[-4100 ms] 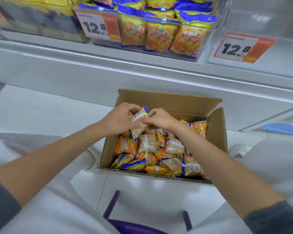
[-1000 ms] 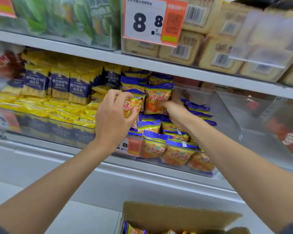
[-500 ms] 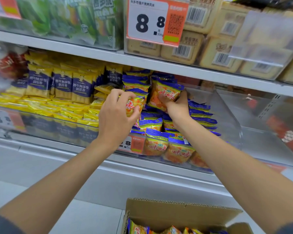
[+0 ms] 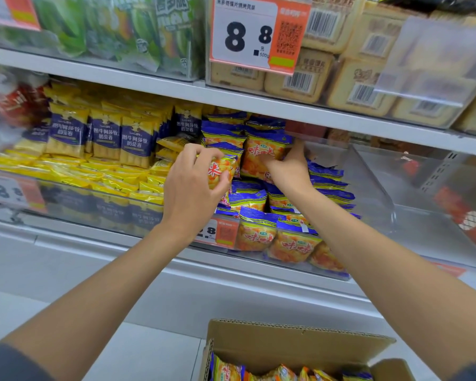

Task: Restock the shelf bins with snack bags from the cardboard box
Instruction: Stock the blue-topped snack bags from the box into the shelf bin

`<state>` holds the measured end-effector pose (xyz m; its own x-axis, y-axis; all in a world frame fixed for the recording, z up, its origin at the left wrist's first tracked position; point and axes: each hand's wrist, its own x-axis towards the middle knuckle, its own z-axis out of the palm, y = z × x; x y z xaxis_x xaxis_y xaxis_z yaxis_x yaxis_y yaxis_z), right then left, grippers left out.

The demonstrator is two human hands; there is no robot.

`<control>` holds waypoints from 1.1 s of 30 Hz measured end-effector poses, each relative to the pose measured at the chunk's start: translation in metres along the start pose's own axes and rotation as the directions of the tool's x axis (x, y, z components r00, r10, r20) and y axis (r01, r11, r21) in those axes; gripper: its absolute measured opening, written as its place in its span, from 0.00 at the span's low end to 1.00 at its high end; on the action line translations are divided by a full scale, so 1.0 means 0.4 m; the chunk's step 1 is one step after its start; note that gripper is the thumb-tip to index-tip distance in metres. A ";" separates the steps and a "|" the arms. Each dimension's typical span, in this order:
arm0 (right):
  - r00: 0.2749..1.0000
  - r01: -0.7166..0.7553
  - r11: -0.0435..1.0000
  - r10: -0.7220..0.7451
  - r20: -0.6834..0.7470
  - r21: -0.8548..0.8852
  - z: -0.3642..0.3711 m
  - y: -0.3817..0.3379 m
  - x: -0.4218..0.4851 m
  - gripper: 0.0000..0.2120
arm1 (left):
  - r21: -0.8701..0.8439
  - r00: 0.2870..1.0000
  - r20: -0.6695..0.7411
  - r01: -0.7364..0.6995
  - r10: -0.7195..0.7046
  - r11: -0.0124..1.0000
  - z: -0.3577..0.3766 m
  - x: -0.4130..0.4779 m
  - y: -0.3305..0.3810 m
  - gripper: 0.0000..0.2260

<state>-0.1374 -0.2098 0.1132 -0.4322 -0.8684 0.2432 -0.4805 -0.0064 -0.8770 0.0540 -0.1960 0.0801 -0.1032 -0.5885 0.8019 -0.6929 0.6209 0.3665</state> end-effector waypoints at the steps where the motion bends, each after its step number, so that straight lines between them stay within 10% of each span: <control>1: 0.999 0.040 0.999 -0.040 -0.001 -0.012 0.002 -0.002 -0.008 0.21 | 0.000 1.000 0.001 -0.003 0.003 1.000 0.000 0.000 -0.001 0.11; 9: 0.981 0.111 0.993 -0.115 -0.156 -0.037 0.035 0.014 -0.022 0.20 | -0.026 1.000 -0.006 -0.014 0.014 1.000 -0.008 -0.006 0.004 0.13; 17: 0.998 0.048 0.985 -0.043 0.034 -0.164 0.024 -0.019 -0.016 0.31 | -0.043 0.999 -0.029 0.012 -0.013 0.999 -0.021 -0.010 0.015 0.11; 24: 0.993 0.110 0.968 -0.118 -0.026 -0.224 -0.099 -0.026 -0.124 0.16 | -0.171 0.986 0.118 0.134 -0.114 0.976 -0.057 -0.076 0.129 0.06; 29: 0.945 0.325 0.913 -0.323 0.052 -0.246 -0.185 0.060 -0.314 0.11 | -0.225 0.817 0.475 0.472 -0.327 0.852 -0.069 -0.222 0.213 0.09; 33: 0.935 0.268 0.926 -0.183 0.304 -0.267 -0.230 0.220 -0.502 0.07 | -0.084 0.634 0.668 0.585 -0.390 0.807 -0.099 -0.399 0.230 0.04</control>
<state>-0.1630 0.0094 0.0255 -0.0846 -0.9614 0.2618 -0.7644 -0.1059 -0.6360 0.0349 -0.0247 0.0046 -0.2714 -0.9612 0.0501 -0.5598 0.2000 0.8042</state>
